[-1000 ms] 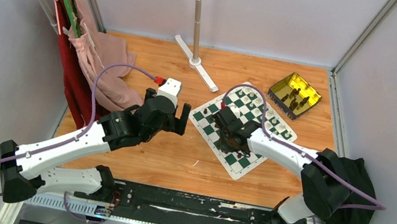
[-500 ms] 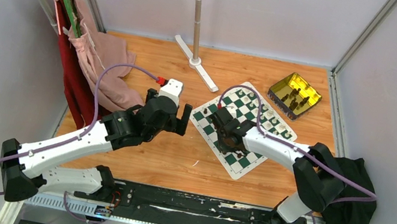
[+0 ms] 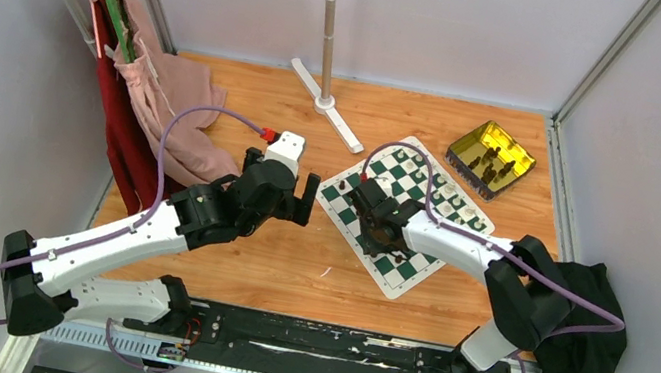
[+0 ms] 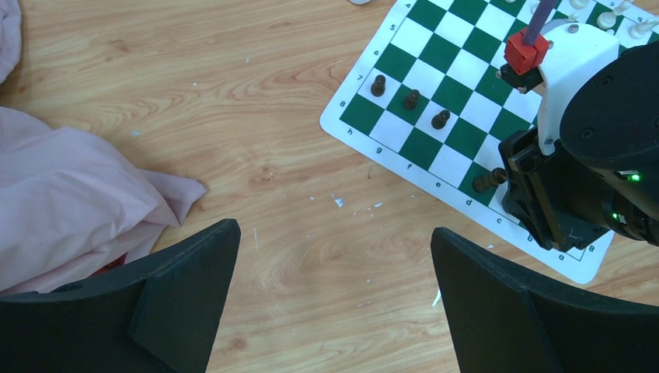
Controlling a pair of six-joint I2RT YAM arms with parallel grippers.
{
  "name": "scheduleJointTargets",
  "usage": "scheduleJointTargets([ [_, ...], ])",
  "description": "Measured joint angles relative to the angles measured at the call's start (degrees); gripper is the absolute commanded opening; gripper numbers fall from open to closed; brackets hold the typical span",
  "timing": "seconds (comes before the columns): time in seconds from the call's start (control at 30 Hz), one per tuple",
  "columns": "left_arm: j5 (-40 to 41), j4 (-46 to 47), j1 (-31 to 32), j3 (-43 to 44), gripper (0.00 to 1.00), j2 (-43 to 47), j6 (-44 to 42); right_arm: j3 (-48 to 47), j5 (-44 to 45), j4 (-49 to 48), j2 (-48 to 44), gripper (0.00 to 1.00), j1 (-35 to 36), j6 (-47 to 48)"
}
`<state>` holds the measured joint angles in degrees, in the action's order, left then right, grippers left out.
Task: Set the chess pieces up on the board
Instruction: Place the chess piece on the chessboard, then pick up the chess piece from the storage box.
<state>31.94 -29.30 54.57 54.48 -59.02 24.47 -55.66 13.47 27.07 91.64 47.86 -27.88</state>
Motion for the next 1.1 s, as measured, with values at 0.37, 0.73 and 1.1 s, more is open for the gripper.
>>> scheduleJointTargets([
  [0.37,0.0,0.0,0.0,0.0,1.00,0.0,0.0,-2.7,0.1,2.6,-1.0,0.39,0.0,1.1],
  [0.73,0.0,0.0,0.0,0.0,1.00,0.1,0.1,-9.5,2.9,8.3,-6.4,0.42,0.0,2.9],
  [1.1,0.0,0.2,0.0,0.0,1.00,0.4,0.7,-9.9,3.3,11.2,-8.1,0.42,0.0,3.7],
])
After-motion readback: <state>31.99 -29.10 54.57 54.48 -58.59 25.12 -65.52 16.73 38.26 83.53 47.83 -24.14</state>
